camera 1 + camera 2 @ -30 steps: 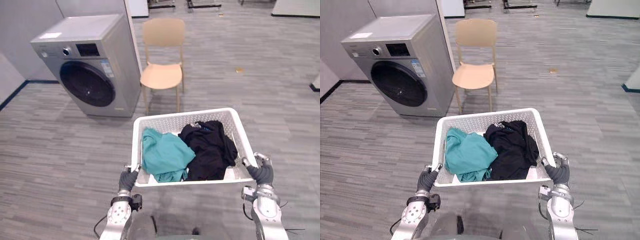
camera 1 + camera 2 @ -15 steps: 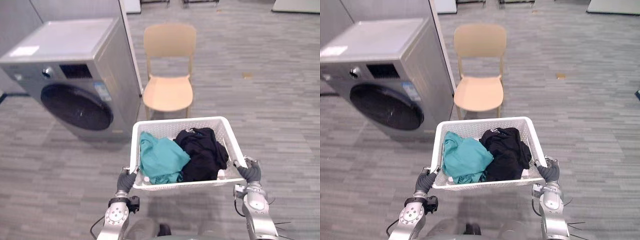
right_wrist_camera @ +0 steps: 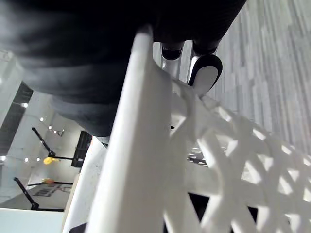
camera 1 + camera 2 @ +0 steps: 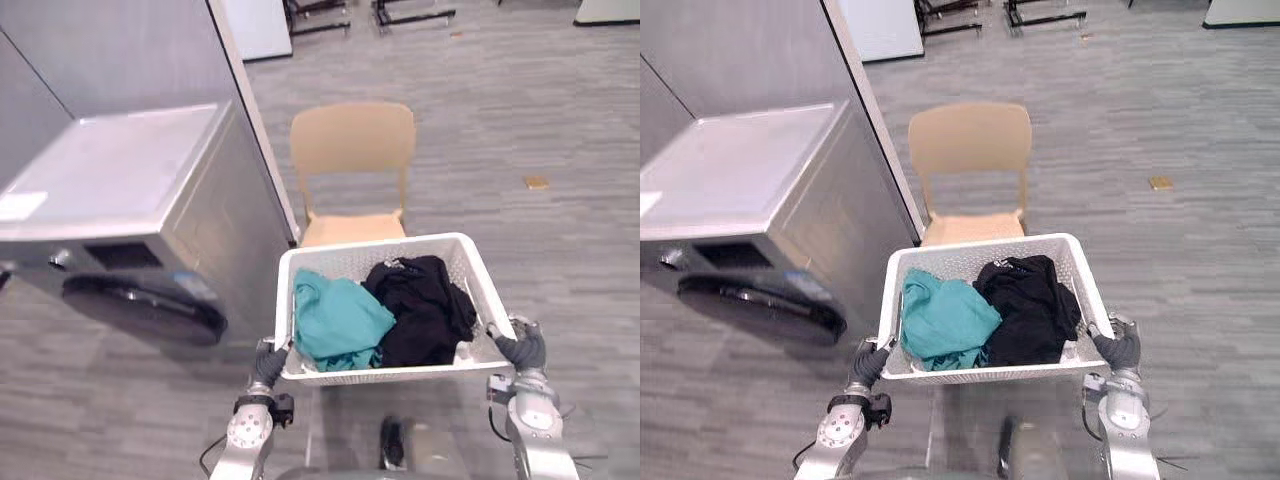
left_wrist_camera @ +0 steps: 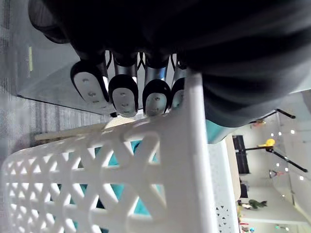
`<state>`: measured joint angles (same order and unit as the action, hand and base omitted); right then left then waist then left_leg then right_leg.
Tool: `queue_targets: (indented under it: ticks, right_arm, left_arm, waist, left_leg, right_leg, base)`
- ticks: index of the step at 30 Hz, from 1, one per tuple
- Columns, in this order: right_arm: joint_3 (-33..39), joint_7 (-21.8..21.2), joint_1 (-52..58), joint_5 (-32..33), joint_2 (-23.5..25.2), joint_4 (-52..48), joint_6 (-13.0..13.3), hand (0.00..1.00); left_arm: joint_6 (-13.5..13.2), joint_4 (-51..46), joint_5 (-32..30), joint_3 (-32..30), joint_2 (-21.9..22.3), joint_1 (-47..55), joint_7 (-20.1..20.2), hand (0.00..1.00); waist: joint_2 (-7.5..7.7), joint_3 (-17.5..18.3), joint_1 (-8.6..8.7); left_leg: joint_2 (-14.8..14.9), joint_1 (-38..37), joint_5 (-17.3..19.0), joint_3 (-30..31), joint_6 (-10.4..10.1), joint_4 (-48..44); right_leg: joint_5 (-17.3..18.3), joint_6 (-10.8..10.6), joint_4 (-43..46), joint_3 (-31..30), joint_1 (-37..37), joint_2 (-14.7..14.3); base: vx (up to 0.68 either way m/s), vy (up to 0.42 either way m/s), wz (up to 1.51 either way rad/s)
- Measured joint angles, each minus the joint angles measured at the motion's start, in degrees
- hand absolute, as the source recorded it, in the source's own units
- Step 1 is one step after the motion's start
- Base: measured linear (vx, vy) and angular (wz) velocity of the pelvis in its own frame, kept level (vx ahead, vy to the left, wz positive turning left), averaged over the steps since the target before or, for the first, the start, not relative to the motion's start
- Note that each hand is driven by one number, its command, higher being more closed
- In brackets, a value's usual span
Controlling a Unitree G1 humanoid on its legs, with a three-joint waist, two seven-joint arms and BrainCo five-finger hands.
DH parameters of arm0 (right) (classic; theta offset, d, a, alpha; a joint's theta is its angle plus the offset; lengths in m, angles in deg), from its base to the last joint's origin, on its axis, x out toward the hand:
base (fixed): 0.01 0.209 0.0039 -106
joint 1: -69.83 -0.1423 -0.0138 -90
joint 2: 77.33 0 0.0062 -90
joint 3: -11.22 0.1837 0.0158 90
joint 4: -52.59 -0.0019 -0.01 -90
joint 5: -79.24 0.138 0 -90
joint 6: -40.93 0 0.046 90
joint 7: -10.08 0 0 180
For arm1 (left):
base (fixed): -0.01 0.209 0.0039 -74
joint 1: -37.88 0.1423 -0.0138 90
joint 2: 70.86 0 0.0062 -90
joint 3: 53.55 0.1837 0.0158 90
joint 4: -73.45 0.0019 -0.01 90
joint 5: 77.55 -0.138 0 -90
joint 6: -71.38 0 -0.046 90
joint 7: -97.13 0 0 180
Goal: Pick up the laundry basket with both hands and put the clothes into the washing machine.
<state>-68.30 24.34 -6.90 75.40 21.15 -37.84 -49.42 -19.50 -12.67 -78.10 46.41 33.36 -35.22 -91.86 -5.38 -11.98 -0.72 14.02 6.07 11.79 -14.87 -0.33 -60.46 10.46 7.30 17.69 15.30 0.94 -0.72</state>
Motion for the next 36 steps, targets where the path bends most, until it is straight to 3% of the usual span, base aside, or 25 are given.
queue_targets:
  ticks: [2,4,5,6,7,9,11,14,19,26,28,30,31,36]
  right_arm:
    - [0.1,0.0,0.0,0.0,-0.4,0.1,0.0,1.0]
    - [0.4,0.0,0.0,0.0,-0.6,0.8,0.0,1.0]
    - [0.4,0.0,0.4,0.0,-1.0,1.3,0.0,1.0]
    - [0.5,0.0,1.0,0.0,-1.4,1.3,0.0,1.0]
    - [0.8,0.1,1.0,0.2,-0.3,3.9,0.0,1.0]
    - [0.8,0.0,1.9,0.2,1.1,4.3,0.0,1.0]
    - [0.8,-0.1,2.1,0.2,1.8,4.3,0.0,1.0]
    - [0.7,-0.1,1.7,0.2,1.9,5.3,0.1,1.0]
    - [0.5,1.0,-2.3,-0.3,1.6,12.2,0.4,1.0]
    - [0.3,7.1,-21.7,0.0,-2.0,18.7,0.4,1.0]
    - [0.4,8.4,-25.3,0.5,-3.1,19.0,0.5,1.0]
    - [0.3,9.4,-27.8,1.0,-3.1,19.0,0.6,1.0]
    - [0.3,9.7,-29.7,1.0,-3.1,19.0,0.8,0.0]
    - [-1.6,10.8,-34.3,2.3,-1.9,15.5,1.6,0.0]
  left_arm:
    - [-0.1,0.1,0.0,0.0,0.4,-0.1,0.1,1.0]
    - [-0.2,0.4,0.0,-0.1,0.6,-0.3,0.1,1.0]
    - [-0.2,0.5,0.0,0.1,0.7,-0.3,0.2,1.0]
    - [-0.1,0.5,0.0,0.5,1.0,-0.3,0.2,1.0]
    - [-0.1,2.7,-0.1,0.7,0.0,-1.1,0.2,1.0]
    - [0.5,3.0,-0.1,0.8,-1.4,-1.4,0.4,1.0]
    - [0.5,3.0,-0.1,0.8,-1.8,-0.9,0.6,1.0]
    - [0.5,3.0,-0.1,0.8,-2.1,-0.8,0.4,1.0]
    - [0.6,6.6,-0.5,1.8,-4.1,-5.7,-0.9,1.0]
    - [0.6,17.7,-1.8,1.5,-7.4,-29.8,-6.9,1.0]
    - [0.5,18.7,-1.8,1.3,-7.5,-34.7,-8.6,1.0]
    - [0.5,19.9,-1.8,0.6,-7.7,-38.7,-9.7,1.0]
    - [0.4,21.1,-1.8,0.3,-8.2,-41.7,-10.3,0.0]
    - [0.5,22.8,-1.8,-4.1,-7.9,-49.2,-13.9,0.0]
  waist:
    - [1.1,-0.3,-0.35]
    - [1.11,-0.4,-0.07]
    - [0.67,-0.1,-0.07]
    - [-0.19,0.4,0.0]
    - [0.76,1.1,0.26]
    - [2.87,1.7,0.53]
    - [3.81,2.0,0.72]
    - [3.96,2.1,-0.03]
    - [4.23,1.9,0.15]
    - [4.31,-8.3,1.43]
    - [4.41,-11.0,1.08]
    - [4.41,-11.1,-0.13]
    - [4.21,-11.3,-0.11]
    - [4.21,-12.9,-0.31]
  left_leg:
    - [-0.4,3.0,2.0,1.1,-0.7,10.5]
    - [-3.2,4.8,1.2,3.8,-1.8,25.9]
    - [-4.4,4.2,-3.6,5.0,-3.2,34.2]
    - [-4.6,3.9,-9.9,5.9,-3.1,39.2]
    - [-6.8,2.0,-8.9,6.1,-1.6,41.3]
    - [-9.3,-0.2,-9.9,5.8,-0.3,46.2]
    - [-11.1,-2.0,-10.5,5.3,0.7,49.3]
    - [-12.8,-3.6,-10.9,4.5,1.3,52.2]
    - [-12.7,0.5,-12.7,3.2,1.2,54.1]
    - [-9.7,18.9,-15.9,2.6,1.0,51.1]
    - [-9.8,20.3,-16.1,1.8,0.8,51.5]
    - [-9.8,22.5,-16.1,0.7,0.8,51.2]
    - [-9.6,24.4,-16.0,0.5,1.0,50.6]
    - [-7.9,29.6,-16.4,-0.6,1.2,47.5]
  right_leg:
    - [-0.5,-0.8,-3.2,-0.7,-3.6,0.7]
    - [-0.1,-2.1,-3.7,-1.4,-5.5,2.3]
    - [0.8,-4.7,-3.6,-2.0,-6.2,2.6]
    - [1.6,-6.1,-3.6,-2.5,-6.7,2.0]
    - [2.2,-7.6,-4.0,-3.5,-7.9,3.7]
    - [2.1,-7.9,-4.4,-4.6,-8.2,6.0]
    - [1.4,-9.0,-5.6,-5.2,-8.7,7.4]
    - [0.5,-10.0,-7.6,-6.8,-9.7,8.8]
    - [-0.1,-10.3,-7.7,-9.2,-4.0,8.7]
    - [-1.9,-10.6,-1.6,-11.2,16.3,6.8]
    - [-2.0,-10.9,0.3,-11.7,19.2,6.9]
    - [-1.9,-11.0,2.2,-12.4,22.6,7.1]
    - [-1.9,-11.0,3.1,-12.4,24.6,7.3]
    - [-1.9,-11.0,5.2,-11.5,29.0,7.1]
  base:
    - [0.37,0.072,-0.28]
    - [0.36,0.162,-0.23]
    - [0.35,0.183,-0.22]
    - [0.36,0.192,-0.07]
    - [0.34,0.206,0.05]
    - [0.31,0.216,0.2]
    - [0.2,0.144,0.14]
    - [0.12,0.088,-0.04]
    - [-0.01,0.021,-0.2]
    - [-0.22,0.037,-0.19]
    - [-0.18,0.053,-0.11]
    - [-0.13,0.031,-0.18]
    - [-0.1,0.024,-0.08]
    - [-0.05,0.001,0.04]
